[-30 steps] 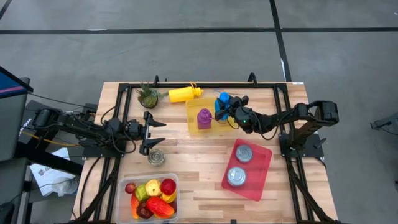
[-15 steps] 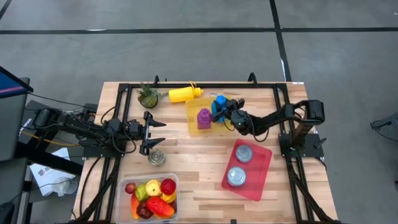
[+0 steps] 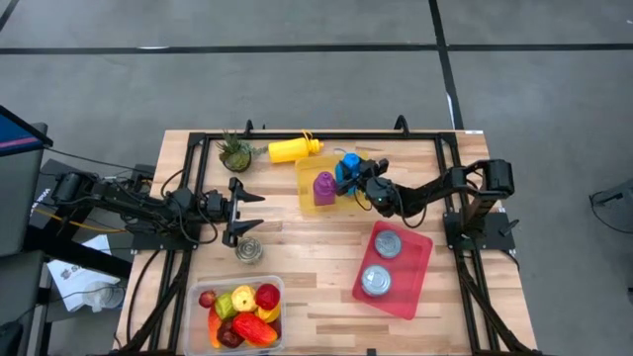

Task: Pick & Place Food Item
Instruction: Adjust the blue tumbler in the yellow bin

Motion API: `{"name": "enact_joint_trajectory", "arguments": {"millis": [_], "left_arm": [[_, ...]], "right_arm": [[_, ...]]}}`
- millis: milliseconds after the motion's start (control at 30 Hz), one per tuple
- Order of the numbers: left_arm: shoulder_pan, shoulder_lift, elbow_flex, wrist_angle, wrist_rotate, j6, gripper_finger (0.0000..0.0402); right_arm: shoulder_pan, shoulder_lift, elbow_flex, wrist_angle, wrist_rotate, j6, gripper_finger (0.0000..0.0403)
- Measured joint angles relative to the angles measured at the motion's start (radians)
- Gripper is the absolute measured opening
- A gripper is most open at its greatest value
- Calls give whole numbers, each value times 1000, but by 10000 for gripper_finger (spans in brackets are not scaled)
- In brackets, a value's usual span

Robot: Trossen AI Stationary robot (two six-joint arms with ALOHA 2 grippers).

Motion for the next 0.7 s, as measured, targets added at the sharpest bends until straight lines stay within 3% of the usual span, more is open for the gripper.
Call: {"name": "enact_joint_trajectory", "arguments": {"millis": [167,700], "left_arm": [[0,0,0,0,0,0,280],[0,0,0,0,-2,0,280]], "right_arm": [[0,2,-2,-6,-10,-2,260],[30,2,-4,101,15,-120,268]]}}
